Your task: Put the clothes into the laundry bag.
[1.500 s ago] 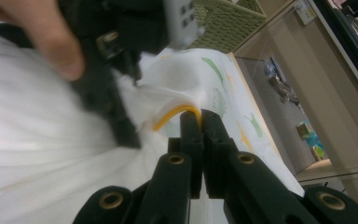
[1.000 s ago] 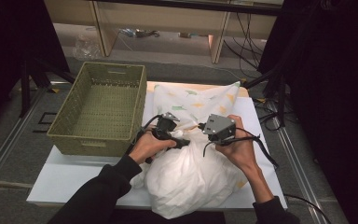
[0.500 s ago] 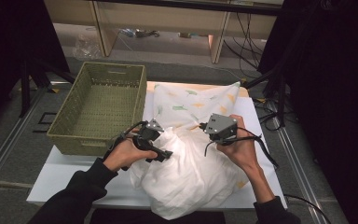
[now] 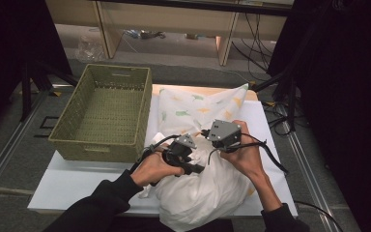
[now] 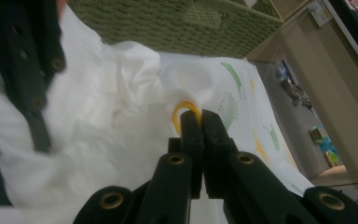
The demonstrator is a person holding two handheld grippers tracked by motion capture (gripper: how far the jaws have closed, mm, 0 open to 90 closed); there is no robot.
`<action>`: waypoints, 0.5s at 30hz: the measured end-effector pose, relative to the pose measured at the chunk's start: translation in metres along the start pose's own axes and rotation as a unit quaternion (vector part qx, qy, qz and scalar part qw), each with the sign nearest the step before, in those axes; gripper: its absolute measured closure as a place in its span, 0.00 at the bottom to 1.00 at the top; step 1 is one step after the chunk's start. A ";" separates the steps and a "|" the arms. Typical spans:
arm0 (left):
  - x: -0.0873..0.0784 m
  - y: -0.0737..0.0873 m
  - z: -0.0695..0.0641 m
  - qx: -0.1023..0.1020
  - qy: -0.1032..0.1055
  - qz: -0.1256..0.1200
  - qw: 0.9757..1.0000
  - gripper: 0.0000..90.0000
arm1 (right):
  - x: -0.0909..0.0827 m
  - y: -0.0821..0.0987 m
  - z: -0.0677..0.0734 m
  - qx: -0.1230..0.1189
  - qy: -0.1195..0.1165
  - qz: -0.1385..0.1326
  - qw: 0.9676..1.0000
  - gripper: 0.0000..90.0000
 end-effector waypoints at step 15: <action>0.023 -0.005 0.060 -0.082 -0.105 -0.028 0.991 0.65 | -0.011 0.001 0.006 0.005 -0.004 0.020 1.000 1.00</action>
Point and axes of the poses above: each handheld gripper's, and its own axes: x roughly forward along the jaws, y roughly out of its underside, z roughly to its left, the point moved 6 cm from there along x, roughly forward along the jaws, and after that the axes turned 6 degrees about -y, right-handed, at the moved point
